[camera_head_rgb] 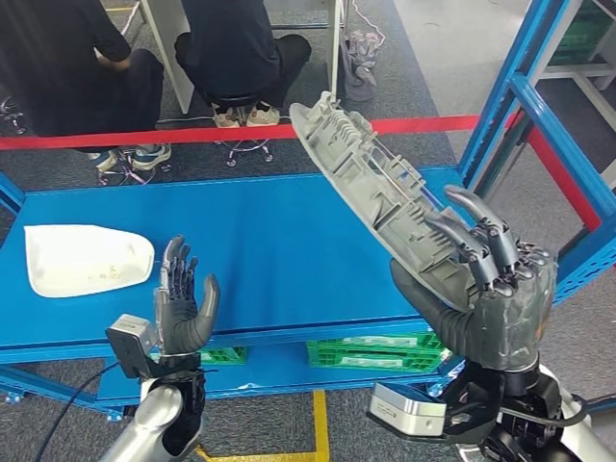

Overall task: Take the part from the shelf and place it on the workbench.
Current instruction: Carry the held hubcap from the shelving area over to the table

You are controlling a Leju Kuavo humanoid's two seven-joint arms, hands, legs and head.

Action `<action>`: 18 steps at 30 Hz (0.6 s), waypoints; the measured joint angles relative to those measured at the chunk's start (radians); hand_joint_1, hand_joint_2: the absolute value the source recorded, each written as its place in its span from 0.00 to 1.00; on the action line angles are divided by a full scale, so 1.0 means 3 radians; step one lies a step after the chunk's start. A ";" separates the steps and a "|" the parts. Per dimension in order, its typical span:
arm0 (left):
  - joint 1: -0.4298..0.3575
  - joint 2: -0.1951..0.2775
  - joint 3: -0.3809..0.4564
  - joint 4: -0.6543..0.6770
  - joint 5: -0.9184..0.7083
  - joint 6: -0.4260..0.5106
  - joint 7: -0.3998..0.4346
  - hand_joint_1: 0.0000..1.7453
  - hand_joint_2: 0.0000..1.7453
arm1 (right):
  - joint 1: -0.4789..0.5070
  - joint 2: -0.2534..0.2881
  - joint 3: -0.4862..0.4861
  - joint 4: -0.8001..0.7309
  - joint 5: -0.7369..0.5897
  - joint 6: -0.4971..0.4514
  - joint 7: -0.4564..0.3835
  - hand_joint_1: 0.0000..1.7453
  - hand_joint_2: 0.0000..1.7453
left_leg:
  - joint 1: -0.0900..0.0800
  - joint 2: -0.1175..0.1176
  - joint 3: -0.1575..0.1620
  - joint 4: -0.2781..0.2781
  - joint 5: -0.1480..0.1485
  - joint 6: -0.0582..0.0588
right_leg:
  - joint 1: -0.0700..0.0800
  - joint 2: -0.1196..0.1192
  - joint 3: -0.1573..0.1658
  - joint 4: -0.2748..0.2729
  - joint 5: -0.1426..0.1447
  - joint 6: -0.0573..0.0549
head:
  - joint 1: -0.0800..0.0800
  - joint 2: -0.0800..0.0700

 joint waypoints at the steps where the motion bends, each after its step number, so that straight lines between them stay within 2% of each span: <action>1: -0.0002 0.0000 0.0000 0.0001 0.0000 0.0000 0.0000 0.00 1.00 | 0.0012 0.0000 0.0000 0.0000 0.0003 0.0003 0.0003 1.00 1.00 | 0.0000 0.0000 -0.0001 0.0001 0.0000 0.0000 | 0.0000 0.0000 -0.0001 0.0001 0.0000 0.0000 | 0.0000 0.0000; 18: -0.0004 0.0000 0.0000 0.0002 -0.0002 0.0073 0.0000 0.00 1.00 | 0.0045 0.0000 0.0000 0.0001 -0.0064 0.0022 -0.0058 1.00 1.00 | 0.0000 0.0000 -0.0036 0.0026 -0.0002 0.0002 | 0.0000 0.0000 -0.0035 0.0025 -0.0002 0.0001 | -0.0001 0.0000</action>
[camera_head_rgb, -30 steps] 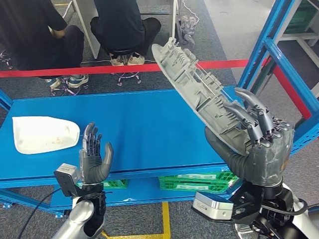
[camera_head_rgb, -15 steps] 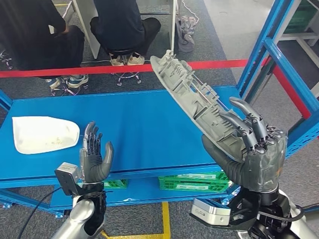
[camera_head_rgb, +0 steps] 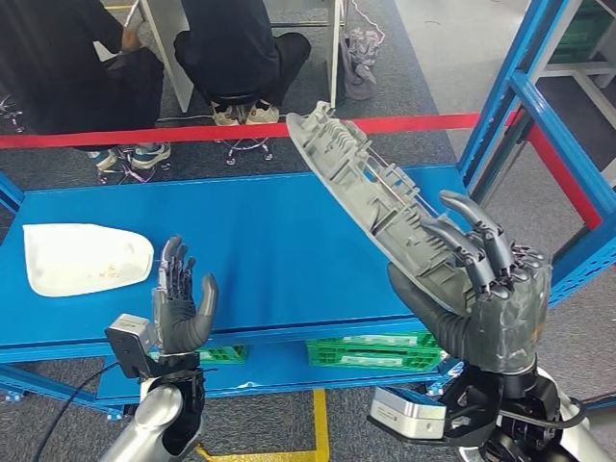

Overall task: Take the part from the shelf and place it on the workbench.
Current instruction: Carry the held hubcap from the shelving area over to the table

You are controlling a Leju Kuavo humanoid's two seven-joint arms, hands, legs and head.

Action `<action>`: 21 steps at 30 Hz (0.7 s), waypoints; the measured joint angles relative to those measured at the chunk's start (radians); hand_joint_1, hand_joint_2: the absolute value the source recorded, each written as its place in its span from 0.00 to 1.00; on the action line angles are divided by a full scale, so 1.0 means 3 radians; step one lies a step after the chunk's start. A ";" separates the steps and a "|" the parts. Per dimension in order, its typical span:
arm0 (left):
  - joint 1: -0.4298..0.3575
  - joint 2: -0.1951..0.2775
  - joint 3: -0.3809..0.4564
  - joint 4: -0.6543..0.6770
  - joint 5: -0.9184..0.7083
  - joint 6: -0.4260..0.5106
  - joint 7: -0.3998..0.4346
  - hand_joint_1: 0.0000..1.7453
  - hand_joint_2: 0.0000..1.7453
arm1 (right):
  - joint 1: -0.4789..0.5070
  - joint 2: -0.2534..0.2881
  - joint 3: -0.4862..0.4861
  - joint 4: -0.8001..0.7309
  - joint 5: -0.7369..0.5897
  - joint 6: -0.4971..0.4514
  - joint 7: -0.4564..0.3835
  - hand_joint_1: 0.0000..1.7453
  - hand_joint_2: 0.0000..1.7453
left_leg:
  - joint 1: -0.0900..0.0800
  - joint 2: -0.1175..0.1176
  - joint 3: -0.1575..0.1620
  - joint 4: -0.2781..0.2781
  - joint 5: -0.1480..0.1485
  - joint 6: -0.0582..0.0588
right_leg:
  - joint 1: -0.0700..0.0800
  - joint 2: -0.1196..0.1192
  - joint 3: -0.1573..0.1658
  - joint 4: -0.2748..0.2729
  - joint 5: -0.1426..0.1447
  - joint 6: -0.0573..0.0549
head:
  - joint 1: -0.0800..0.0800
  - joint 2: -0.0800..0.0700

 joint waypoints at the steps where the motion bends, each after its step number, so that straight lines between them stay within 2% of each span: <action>1: 0.0000 0.0000 0.0000 0.0000 0.0000 0.0002 0.0000 0.00 1.00 | 0.0000 0.0000 0.0000 0.0000 0.0000 0.0000 -0.0005 1.00 1.00 | 0.0000 0.0000 0.0000 0.0000 0.0000 0.0000 | 0.0000 0.0000 0.0000 0.0000 0.0000 0.0000 | 0.0000 0.0000; 21: 0.0003 0.0001 0.0000 0.0000 0.0004 0.0031 0.0000 0.00 1.00 | -0.0001 0.0000 0.0000 0.0000 -0.0008 0.0021 -0.0018 1.00 1.00 | 0.0000 0.0000 0.0000 -0.0001 0.0000 0.0000 | 0.0000 0.0000 0.0000 0.0000 0.0000 0.0000 | 0.0000 0.0000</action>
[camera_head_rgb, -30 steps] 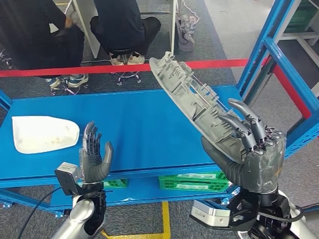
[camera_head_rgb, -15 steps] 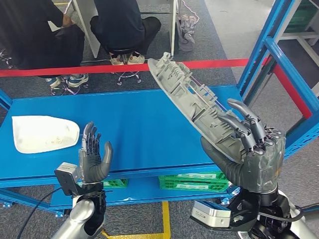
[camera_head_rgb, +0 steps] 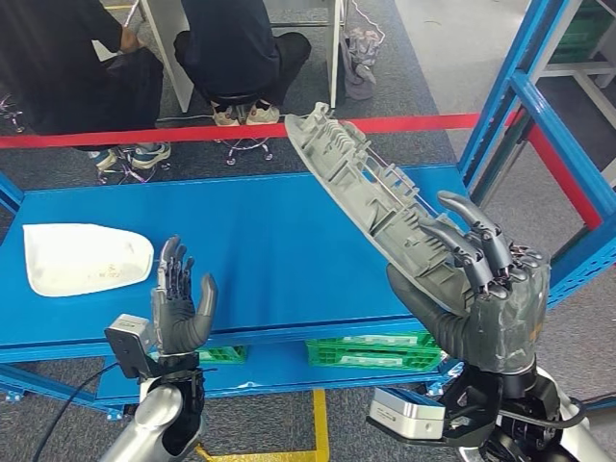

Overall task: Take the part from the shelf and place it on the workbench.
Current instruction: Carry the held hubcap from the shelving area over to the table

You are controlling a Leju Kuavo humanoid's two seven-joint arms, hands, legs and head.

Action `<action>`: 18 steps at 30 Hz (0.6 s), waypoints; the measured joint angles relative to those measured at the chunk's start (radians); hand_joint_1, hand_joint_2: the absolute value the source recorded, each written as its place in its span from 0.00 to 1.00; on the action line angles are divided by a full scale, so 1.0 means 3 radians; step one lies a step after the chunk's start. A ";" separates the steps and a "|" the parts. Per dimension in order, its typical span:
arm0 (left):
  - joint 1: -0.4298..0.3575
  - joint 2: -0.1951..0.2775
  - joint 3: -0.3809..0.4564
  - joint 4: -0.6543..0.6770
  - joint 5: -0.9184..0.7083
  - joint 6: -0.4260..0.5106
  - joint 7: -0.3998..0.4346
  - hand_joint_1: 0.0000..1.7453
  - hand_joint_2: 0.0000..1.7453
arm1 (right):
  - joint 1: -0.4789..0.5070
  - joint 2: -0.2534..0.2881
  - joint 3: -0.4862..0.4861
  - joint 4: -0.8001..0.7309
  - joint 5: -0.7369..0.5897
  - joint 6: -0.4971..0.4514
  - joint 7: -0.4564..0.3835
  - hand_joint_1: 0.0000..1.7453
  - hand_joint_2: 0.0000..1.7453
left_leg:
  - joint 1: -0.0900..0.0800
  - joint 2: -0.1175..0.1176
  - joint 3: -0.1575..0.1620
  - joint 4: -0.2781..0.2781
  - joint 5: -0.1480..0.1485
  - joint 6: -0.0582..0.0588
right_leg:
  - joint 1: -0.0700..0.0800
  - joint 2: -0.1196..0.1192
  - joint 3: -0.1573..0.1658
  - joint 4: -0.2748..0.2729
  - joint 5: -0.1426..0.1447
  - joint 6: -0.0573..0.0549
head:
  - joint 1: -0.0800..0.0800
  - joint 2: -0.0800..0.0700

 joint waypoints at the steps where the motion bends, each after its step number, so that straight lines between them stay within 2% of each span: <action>1: 0.0000 0.0000 0.0000 0.0000 0.0001 0.0001 0.0000 0.00 1.00 | 0.0000 0.0000 0.0000 0.0000 0.0000 0.0001 0.0000 1.00 1.00 | 0.0000 0.0000 0.0000 0.0000 0.0000 0.0000 | 0.0000 0.0000 0.0000 0.0000 0.0000 0.0000 | 0.0000 0.0000; 18: 0.0006 0.0000 -0.0003 -0.0002 0.0006 -0.0024 0.0001 0.00 1.00 | 0.0016 0.0000 0.0000 -0.0001 0.0004 0.0016 0.0010 1.00 1.00 | 0.0000 0.0000 0.0000 0.0000 0.0000 0.0000 | 0.0000 0.0000 0.0000 0.0000 0.0000 0.0000 | 0.0000 0.0000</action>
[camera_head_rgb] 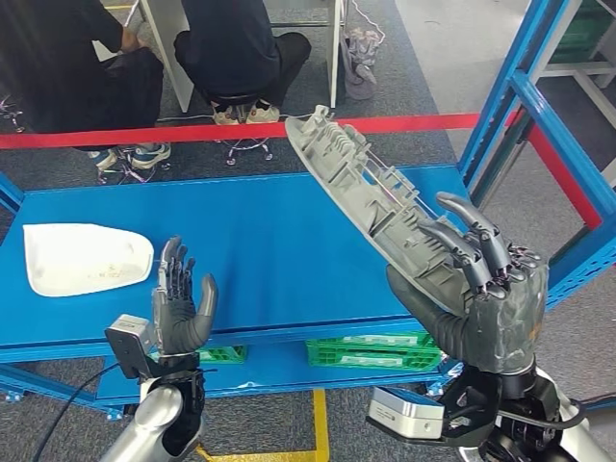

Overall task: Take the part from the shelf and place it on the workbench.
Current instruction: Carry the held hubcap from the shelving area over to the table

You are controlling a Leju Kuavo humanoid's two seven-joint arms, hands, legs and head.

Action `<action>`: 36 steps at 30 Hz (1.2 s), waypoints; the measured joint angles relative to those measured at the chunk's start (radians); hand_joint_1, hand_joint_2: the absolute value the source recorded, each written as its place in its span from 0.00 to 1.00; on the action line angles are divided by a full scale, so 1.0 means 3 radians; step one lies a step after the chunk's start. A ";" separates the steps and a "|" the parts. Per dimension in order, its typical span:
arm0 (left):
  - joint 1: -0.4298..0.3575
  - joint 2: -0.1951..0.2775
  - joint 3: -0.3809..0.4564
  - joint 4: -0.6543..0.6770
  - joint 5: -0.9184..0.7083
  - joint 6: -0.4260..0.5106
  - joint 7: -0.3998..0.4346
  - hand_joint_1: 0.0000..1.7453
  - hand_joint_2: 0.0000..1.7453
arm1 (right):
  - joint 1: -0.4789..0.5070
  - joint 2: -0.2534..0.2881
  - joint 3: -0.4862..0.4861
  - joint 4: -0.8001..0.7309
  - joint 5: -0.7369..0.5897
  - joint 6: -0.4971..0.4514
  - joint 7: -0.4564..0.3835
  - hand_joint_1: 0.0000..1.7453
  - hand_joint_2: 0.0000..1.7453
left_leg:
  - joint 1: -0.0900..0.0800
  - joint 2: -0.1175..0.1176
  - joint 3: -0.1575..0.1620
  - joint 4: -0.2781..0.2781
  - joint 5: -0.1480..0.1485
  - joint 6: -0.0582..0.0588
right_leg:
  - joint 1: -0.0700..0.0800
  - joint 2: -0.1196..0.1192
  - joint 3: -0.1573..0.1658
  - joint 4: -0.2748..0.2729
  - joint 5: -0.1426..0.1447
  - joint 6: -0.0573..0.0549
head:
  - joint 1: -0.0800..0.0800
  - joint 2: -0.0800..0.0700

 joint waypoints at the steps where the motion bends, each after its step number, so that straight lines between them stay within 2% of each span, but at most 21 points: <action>1: 0.0001 0.0000 0.0000 -0.0001 0.0000 0.0003 0.0001 0.00 1.00 | 0.0001 0.0000 0.0000 0.0000 0.0000 0.0000 -0.0001 1.00 1.00 | 0.0000 0.0000 0.0000 0.0000 0.0000 0.0000 | 0.0000 0.0000 0.0000 0.0000 0.0000 0.0000 | 0.0000 0.0000; 36: 0.0020 0.0000 -0.0001 -0.0037 -0.0024 0.0035 0.0022 0.00 1.00 | 0.0039 0.0000 -0.0008 0.0000 0.0003 0.0013 0.0008 1.00 1.00 | 0.0000 0.0000 0.0004 -0.0015 0.0001 0.0000 | 0.0000 0.0000 0.0005 -0.0015 0.0002 -0.0001 | 0.0001 0.0000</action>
